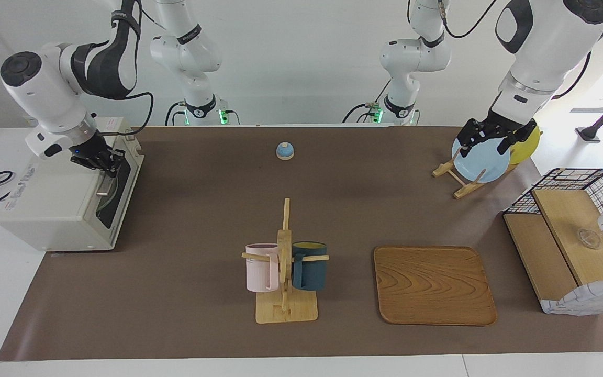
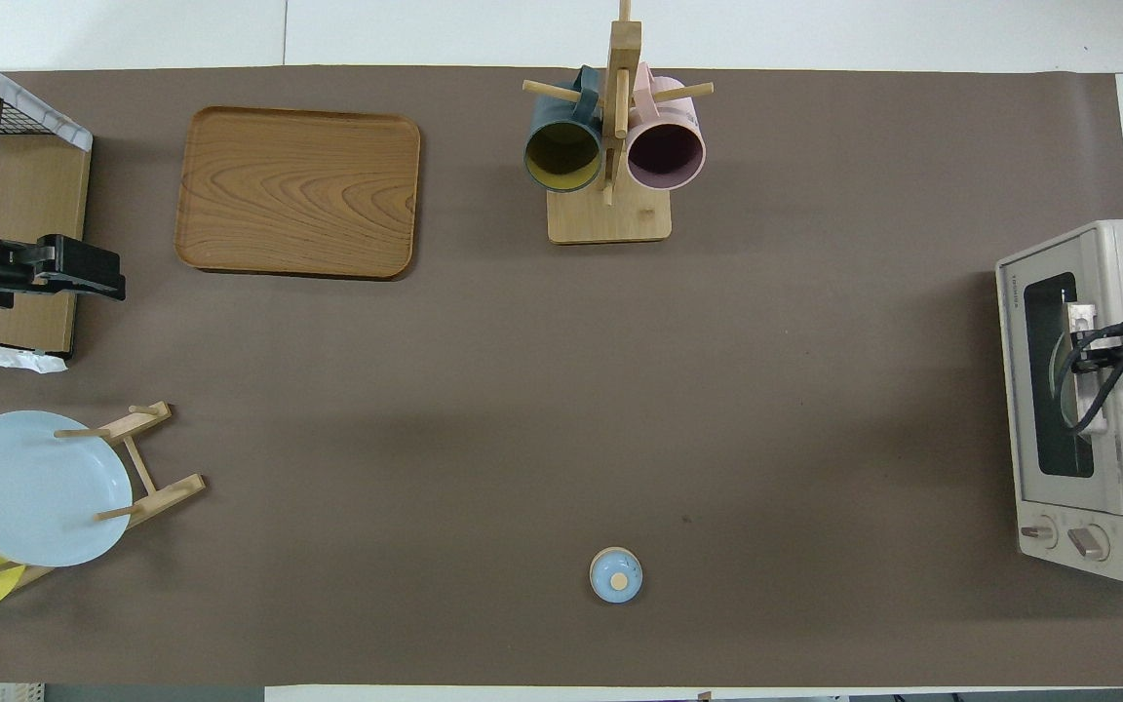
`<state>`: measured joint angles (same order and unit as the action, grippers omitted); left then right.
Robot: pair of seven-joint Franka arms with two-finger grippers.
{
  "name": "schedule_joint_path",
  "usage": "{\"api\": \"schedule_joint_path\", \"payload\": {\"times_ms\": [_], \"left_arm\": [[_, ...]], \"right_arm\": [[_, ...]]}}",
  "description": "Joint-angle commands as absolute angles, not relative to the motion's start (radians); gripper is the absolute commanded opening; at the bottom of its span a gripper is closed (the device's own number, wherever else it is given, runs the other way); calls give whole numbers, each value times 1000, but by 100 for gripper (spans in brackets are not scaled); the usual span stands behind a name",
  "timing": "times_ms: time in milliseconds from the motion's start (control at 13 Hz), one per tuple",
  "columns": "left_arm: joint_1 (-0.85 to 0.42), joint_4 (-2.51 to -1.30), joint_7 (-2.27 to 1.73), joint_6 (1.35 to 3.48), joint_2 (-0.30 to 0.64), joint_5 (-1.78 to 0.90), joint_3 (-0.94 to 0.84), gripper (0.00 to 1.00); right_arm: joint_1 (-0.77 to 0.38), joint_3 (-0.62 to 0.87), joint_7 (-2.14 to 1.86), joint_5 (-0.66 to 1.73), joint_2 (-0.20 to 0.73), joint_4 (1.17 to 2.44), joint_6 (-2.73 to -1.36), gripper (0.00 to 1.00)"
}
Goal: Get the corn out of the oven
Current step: 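Pull the oven door down and open with the right gripper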
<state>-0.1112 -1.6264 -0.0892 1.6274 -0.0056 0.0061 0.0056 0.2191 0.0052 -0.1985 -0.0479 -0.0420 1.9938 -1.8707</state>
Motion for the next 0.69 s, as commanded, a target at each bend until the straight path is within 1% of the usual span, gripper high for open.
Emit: {"api": "schedule_joint_path", "payload": {"times_ms": [0,154,308,615], "left_arm": [[-106,-1635,-83,1628,-14,20,3,100],[-104,-1635,-83,1628,-14,20,3,100],[-103,-1635,-84,1626,-14,20,3,100],[-104,-1637,-84,1628,-14,20,3,100]], "right_arm": [[241,12,-221,-63,-64,2039,-1905,0],[229,12,-216,-63,-63,2066,-1925,0],[184,15,-198,-55,-60,2126,-2020,0],[108,15,-114,-54,-8,2135,-2103,0]]}}
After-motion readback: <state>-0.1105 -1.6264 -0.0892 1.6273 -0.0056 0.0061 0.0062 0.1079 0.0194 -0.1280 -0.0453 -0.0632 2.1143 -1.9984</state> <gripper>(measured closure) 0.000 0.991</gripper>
